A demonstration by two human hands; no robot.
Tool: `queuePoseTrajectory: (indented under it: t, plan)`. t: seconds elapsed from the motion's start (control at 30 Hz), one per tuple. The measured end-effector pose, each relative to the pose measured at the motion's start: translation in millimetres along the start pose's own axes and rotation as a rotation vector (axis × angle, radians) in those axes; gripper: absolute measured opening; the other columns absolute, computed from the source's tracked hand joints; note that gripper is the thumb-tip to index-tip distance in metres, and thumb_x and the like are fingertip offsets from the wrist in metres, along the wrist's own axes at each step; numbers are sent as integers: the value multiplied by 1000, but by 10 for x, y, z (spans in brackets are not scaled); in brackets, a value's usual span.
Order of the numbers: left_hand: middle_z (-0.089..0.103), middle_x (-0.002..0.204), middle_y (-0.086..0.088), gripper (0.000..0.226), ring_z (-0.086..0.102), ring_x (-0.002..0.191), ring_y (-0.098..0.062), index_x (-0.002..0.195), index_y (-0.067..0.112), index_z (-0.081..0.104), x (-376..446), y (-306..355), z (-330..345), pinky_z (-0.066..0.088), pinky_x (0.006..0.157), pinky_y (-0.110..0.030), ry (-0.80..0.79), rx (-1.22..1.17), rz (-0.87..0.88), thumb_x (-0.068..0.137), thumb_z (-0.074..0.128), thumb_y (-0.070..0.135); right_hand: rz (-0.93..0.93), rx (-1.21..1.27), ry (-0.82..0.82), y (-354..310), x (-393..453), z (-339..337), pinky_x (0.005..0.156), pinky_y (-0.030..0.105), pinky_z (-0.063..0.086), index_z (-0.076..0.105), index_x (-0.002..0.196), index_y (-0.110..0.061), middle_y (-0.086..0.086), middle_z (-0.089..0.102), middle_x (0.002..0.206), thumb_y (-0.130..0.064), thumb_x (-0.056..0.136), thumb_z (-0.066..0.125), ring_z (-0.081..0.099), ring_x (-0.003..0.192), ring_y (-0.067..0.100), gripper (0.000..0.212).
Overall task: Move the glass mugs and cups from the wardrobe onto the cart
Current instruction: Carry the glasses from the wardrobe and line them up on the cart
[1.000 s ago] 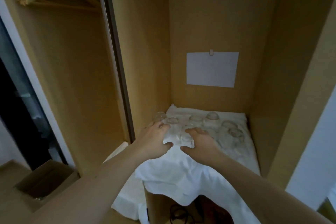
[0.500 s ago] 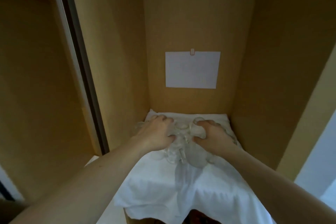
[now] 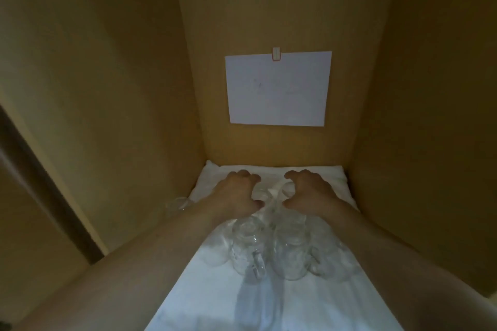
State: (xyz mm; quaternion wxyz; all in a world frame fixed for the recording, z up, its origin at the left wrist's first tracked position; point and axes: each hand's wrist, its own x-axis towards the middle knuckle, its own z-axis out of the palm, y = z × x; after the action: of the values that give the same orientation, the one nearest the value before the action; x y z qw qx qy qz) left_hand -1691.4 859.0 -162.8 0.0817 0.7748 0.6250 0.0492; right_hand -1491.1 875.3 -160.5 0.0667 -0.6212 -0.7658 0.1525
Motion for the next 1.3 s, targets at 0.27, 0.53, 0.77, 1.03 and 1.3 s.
queuePoseTrajectory:
  t: [0.27,0.53,0.77,1.03,1.3]
  plan:
    - [45,147,-7,72,48,132,-29,152,24,39,481,31,278,45,105,-40,-146,-69,-120,90,62,53,-30,-152,-208,-24,427,126,93,35,53,48,142,-22,4,58,129,-33,73,84,58,118,25,78]
    - [47,124,3,78,54,98,-20,142,26,44,831,104,354,59,54,-32,-481,-262,-274,73,78,42,-29,-212,-311,-49,662,103,89,35,57,55,135,-17,3,64,125,-21,65,90,64,109,22,78]
    - [52,105,1,35,55,85,-19,98,22,62,1023,63,351,59,52,-38,-701,-453,-385,72,85,28,-4,-143,-351,-7,786,113,72,25,54,57,132,-24,-5,64,117,-25,56,92,65,99,16,85]
    - [43,122,-1,62,47,107,-24,135,17,55,963,103,279,63,71,-51,-625,-415,-370,80,82,23,-10,-147,-341,-20,792,141,70,26,55,60,121,-20,-2,66,107,-24,57,91,67,91,18,71]
    - [51,118,4,81,58,101,-22,131,31,57,881,-83,-202,64,61,-44,-237,-391,-301,59,93,26,1,5,17,-76,637,-219,80,35,58,63,122,-17,3,66,114,-26,60,91,64,99,22,69]
